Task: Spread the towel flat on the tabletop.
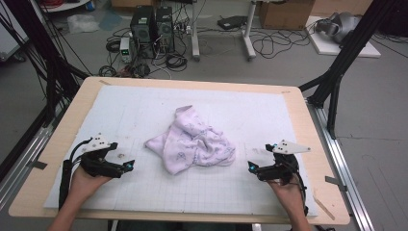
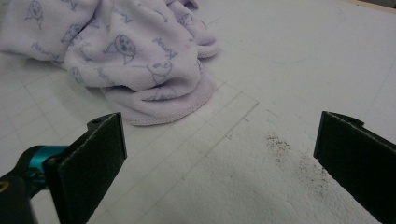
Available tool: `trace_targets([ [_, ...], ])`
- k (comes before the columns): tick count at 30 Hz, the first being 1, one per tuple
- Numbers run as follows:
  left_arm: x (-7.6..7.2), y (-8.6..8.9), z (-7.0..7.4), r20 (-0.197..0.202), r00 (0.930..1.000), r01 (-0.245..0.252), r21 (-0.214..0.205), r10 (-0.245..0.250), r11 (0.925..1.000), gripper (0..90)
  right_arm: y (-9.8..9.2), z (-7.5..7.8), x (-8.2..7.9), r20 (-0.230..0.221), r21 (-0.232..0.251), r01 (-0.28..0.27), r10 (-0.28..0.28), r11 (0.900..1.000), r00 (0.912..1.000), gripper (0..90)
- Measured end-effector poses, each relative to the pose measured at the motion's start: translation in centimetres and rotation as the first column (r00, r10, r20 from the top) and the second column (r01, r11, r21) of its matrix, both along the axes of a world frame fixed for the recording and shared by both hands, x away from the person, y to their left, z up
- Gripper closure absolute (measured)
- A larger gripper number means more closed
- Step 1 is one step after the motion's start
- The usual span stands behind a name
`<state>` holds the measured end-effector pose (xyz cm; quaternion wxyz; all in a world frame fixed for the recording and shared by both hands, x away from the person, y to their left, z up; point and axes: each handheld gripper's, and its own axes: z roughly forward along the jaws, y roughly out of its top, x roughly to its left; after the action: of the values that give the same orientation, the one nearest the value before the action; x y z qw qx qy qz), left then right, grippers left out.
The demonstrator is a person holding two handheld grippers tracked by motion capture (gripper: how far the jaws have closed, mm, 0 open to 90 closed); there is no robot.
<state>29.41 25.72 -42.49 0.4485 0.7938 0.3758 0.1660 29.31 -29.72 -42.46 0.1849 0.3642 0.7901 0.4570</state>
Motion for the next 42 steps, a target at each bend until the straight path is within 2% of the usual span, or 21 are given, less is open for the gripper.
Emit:
trace_targets([
  [16, -0.2, -0.1, 0.1, 0.002, 0.9998, 0.018, -0.01, -0.018, 0.9998, 3.8, 0.4, 0.0, -0.1, 0.005, -0.001, -0.005, 0.005, 1.0, 1.0, 1.4],
  [22, -0.1, -0.6, 0.5, 0.001, 0.9995, 0.031, -0.036, -0.031, 0.9989, 4.5, 1.0, 0.4, 0.1, 0.008, 0.021, -0.019, 0.019, 0.9996, 0.9998, 1.4],
  [27, 0.0, -1.2, 1.2, 0.016, 0.9983, 0.057, -0.051, -0.056, 0.9971, 8.0, 1.5, 0.9, 0.7, -0.009, 0.03, -0.055, 0.055, 0.998, 0.9984, 1.4],
  [31, 0.4, -1.7, 2.0, 0.025, 0.9976, 0.066, -0.065, -0.064, 0.9957, 9.5, 1.7, 1.4, 1.2, -0.026, 0.041, -0.067, 0.068, 0.9969, 0.9973, 1.9],
  [32, 0.5, -1.8, 2.1, 0.027, 0.9972, 0.071, -0.065, -0.07, 0.9953, 10.6, 1.8, 1.7, 1.3, -0.035, 0.046, -0.078, 0.079, 0.9959, 0.9962, 5.2],
  [34, 0.9, -2.2, 2.7, 0.033, 0.9953, 0.092, -0.056, -0.09, 0.9942, 12.2, 1.9, 2.2, 1.8, -0.052, 0.046, -0.086, 0.088, 0.9952, 0.9948, 5.4],
  [38, 1.5, -3.1, 3.6, 0.045, 0.9914, 0.125, -0.049, -0.123, 0.991, 14.8, 2.1, 2.6, 2.5, -0.049, 0.051, -0.093, 0.095, 0.9944, 0.9943, 5.4],
  [40, 2.0, -3.5, 3.9, 0.037, 0.991, 0.13, -0.039, -0.129, 0.9907, 18.5, 2.4, 3.0, 3.0, -0.043, 0.063, -0.095, 0.098, 0.9934, 0.9942, 5.7],
  [41, 2.4, -3.8, 4.0, 0.027, 0.9915, 0.128, -0.033, -0.128, 0.9912, 24.2, 2.7, 3.2, 3.4, -0.043, 0.059, -0.095, 0.098, 0.9937, 0.9943, 5.7],
  [42, 2.7, -4.1, 4.1, 0.024, 0.9912, 0.131, -0.031, -0.13, 0.9909, 24.2, 2.7, 3.2, 3.4, -0.043, 0.059, -0.095, 0.098, 0.9937, 0.9943, 5.7],
])
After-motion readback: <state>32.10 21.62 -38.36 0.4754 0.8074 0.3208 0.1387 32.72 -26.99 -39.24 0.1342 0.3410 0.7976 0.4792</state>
